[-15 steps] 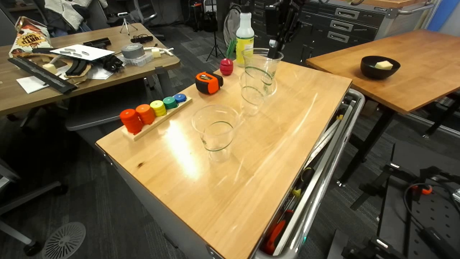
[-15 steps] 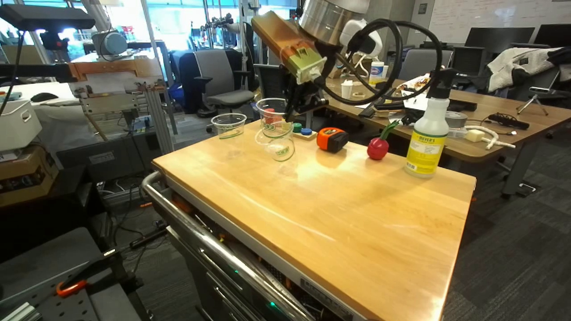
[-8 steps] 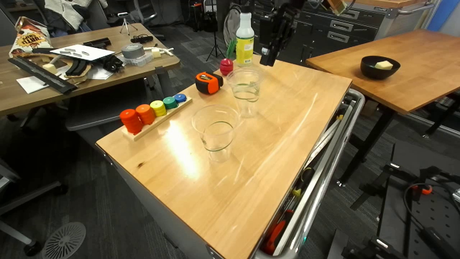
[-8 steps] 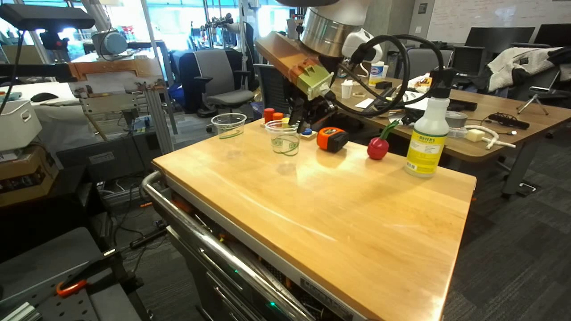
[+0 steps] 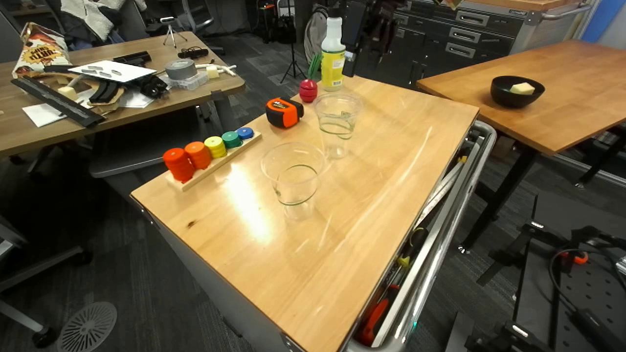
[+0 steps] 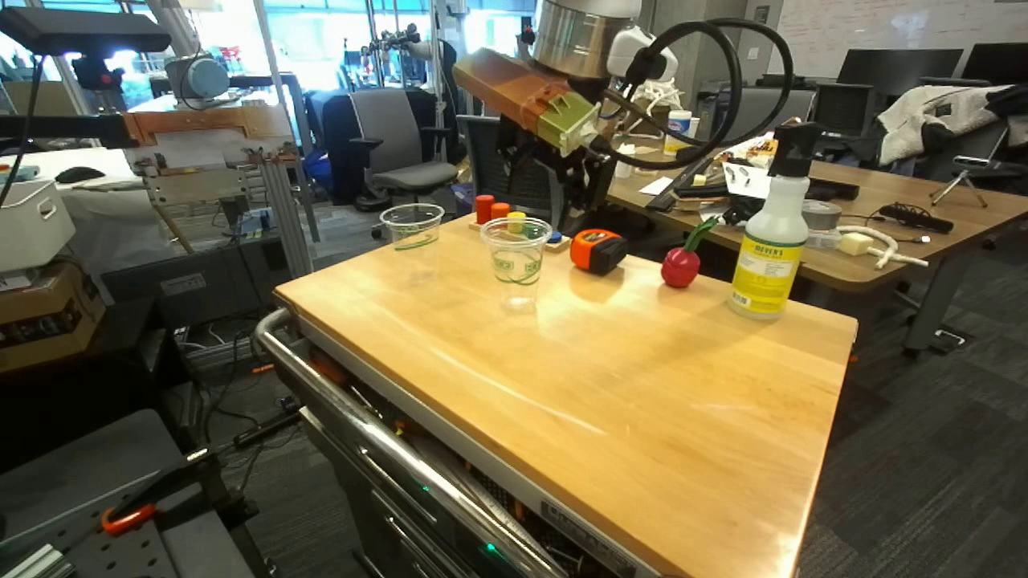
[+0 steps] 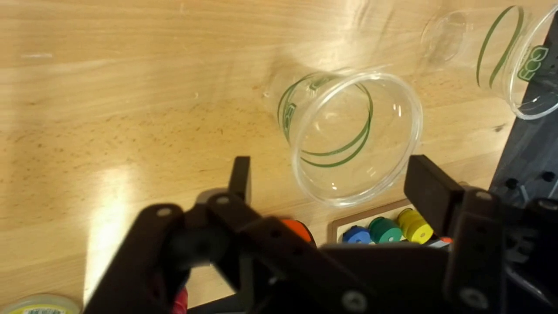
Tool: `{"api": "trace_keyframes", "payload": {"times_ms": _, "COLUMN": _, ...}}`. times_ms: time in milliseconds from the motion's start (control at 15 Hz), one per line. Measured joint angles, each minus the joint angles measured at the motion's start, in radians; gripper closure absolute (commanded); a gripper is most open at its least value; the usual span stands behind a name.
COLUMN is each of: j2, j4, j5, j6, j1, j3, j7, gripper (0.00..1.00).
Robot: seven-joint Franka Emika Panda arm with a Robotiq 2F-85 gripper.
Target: Stack the three cups and move them to the left
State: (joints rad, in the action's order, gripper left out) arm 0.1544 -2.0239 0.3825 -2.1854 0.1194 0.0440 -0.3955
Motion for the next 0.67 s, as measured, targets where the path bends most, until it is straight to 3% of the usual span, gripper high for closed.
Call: {"api": "trace_keyframes", "payload": {"times_ms": 667, "j2": 0.027, "j4": -0.052, "j5": -0.107, "j6": -0.064, "j1": -0.024, "j3": -0.003, "j7": 0.033, "gripper": 0.0}}
